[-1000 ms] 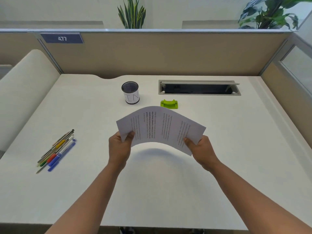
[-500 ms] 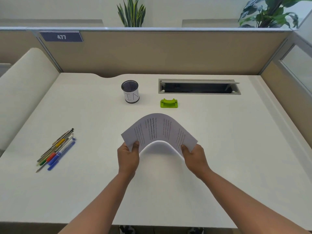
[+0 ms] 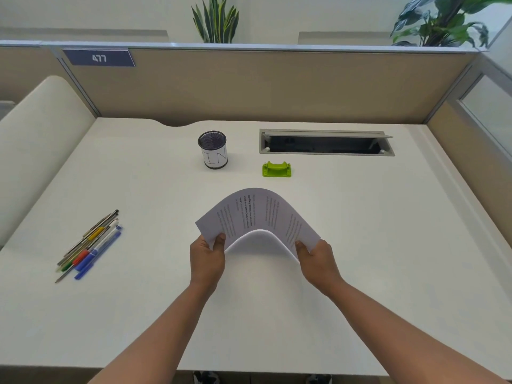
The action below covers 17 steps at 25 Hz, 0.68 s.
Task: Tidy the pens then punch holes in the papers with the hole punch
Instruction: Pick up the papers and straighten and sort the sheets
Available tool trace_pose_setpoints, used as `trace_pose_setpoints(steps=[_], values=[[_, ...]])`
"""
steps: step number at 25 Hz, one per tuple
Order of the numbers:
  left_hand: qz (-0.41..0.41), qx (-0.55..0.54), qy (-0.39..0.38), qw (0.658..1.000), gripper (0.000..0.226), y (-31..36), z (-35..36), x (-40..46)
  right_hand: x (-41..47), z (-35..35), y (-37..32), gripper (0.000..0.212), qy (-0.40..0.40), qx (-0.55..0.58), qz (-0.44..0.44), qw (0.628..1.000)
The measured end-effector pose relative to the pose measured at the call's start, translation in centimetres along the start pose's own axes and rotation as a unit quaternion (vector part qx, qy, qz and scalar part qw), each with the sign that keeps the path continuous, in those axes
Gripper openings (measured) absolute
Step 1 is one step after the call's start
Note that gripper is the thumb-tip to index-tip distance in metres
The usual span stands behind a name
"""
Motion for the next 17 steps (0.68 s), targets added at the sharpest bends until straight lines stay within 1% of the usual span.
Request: trace_pose_setpoints(steps=[4, 6, 10, 12, 13, 14, 15, 16, 17], values=[[-0.006, 0.001, -0.007, 1.0, 0.015, 0.1, -0.3, 0.1, 0.2, -0.1, 0.3, 0.026, -0.002, -0.006, 0.018, 1.0], [-0.01, 0.0, -0.022, 1.0, 0.014, 0.5, -0.7, 0.4, 0.3, -0.6, -0.2, 0.021, -0.002, 0.0, 0.025, 1.0], [-0.025, -0.001, -0.078, 0.997, 0.013, 1.9, -1.8, 1.7, 1.4, -3.0, -1.7, 0.016, 0.029, 0.032, 0.002, 0.999], [-0.039, -0.003, -0.096, 0.995, 0.014, 2.5, -2.0, 2.4, 2.0, -4.2, -2.0, 0.016, 0.066, 0.062, -0.015, 0.996], [-0.048, -0.015, -0.1, 0.994, 0.014, 2.8, -2.0, 2.7, 2.2, -4.6, -1.9, 0.024, 0.091, 0.089, -0.01, 0.992], [-0.059, -0.031, -0.101, 0.993, 0.015, 2.9, -1.9, 2.9, 2.2, -4.7, -1.6, 0.042, 0.114, 0.127, 0.015, 0.985], [-0.074, -0.051, -0.101, 0.991, 0.015, 2.9, -1.7, 3.0, 2.2, -4.6, -1.3, 0.062, 0.124, 0.18, 0.059, 0.974], [-0.091, -0.074, -0.101, 0.988, 0.016, 2.8, -1.4, 3.1, 2.1, -4.3, -0.9, 0.078, 0.118, 0.247, 0.11, 0.955], [-0.112, -0.098, -0.102, 0.984, 0.017, 2.6, -1.0, 3.1, 2.0, -3.6, -0.5, 0.085, 0.092, 0.324, 0.148, 0.93]])
Point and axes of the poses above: each hand's wrist, its own x-axis towards the middle knuckle, its own z-axis out of the palm, y = z × x, the point moved 2 cm from there along x, towards the middle knuckle, and after that the axes turned 6 degrees about -y, right-handed, at the moved point
